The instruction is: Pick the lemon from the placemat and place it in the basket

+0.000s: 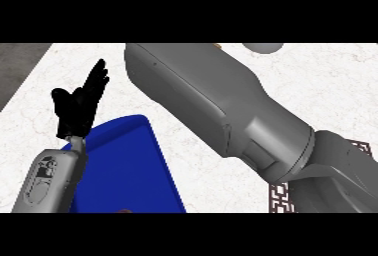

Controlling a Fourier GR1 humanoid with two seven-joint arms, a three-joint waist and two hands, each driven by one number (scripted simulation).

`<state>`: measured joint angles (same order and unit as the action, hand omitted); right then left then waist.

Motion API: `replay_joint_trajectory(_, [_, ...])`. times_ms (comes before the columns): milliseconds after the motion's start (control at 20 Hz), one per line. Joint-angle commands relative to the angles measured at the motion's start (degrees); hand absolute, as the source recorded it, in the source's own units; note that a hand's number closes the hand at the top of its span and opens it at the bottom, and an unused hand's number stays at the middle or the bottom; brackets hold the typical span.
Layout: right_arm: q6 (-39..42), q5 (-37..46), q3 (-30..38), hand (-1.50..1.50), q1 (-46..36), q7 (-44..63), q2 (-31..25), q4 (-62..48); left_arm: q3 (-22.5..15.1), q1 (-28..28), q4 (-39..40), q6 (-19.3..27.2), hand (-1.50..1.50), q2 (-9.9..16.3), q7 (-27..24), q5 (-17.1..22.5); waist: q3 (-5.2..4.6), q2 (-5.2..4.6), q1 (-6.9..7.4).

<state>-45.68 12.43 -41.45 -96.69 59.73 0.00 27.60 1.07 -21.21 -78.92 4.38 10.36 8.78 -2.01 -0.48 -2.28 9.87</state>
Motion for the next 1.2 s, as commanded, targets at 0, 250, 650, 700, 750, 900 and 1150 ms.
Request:
replay_joint_trajectory(0, [-1.4, -2.32, -0.87, 1.5, 1.23, 0.17, 0.0, -0.85, 0.91, -0.43, 0.52, -0.52, 0.0, 0.86, 0.06, 0.44, 0.02, -0.19, 0.0])
replay_joint_trajectory(250, [-2.18, -6.37, 1.38, 1.5, 2.4, -4.47, 0.0, -0.52, 1.39, -0.97, -0.73, 0.01, 0.0, 1.2, 1.27, 0.4, 0.18, 0.13, -1.05])
replay_joint_trajectory(650, [18.48, 7.02, -15.91, 1.5, -2.31, -12.13, 0.0, -9.92, 1.08, -0.09, -0.52, 0.93, 0.0, 0.53, 0.62, -0.33, 0.03, 0.37, -2.31])
replay_joint_trajectory(700, [20.36, 7.77, -17.03, 1.5, -3.18, -11.56, 0.0, -10.33, 1.2, 1.1, 0.17, 0.67, 0.0, 0.5, -0.16, -0.21, 0.0, 0.46, -2.34])
replay_joint_trajectory(750, [19.51, 8.03, -17.04, 1.5, -2.88, -12.52, 0.0, -11.65, 0.48, 1.61, -0.56, 1.01, 0.0, -0.46, 0.35, -0.27, 0.04, 0.15, -1.75])
replay_joint_trajectory(900, [23.16, 7.87, -17.56, 1.5, -4.44, -12.1, 0.01, -11.04, 0.64, 0.77, -1.55, 0.61, 0.0, -0.06, 0.99, 0.04, 0.09, 0.41, -1.8])
replay_joint_trajectory(1150, [22.7, 7.47, -16.89, 1.5, -3.98, -12.8, 0.0, -13.13, 0.76, 1.64, -2.83, -0.26, 0.0, 0.42, 1.23, 0.61, 0.1, 0.04, -1.21])
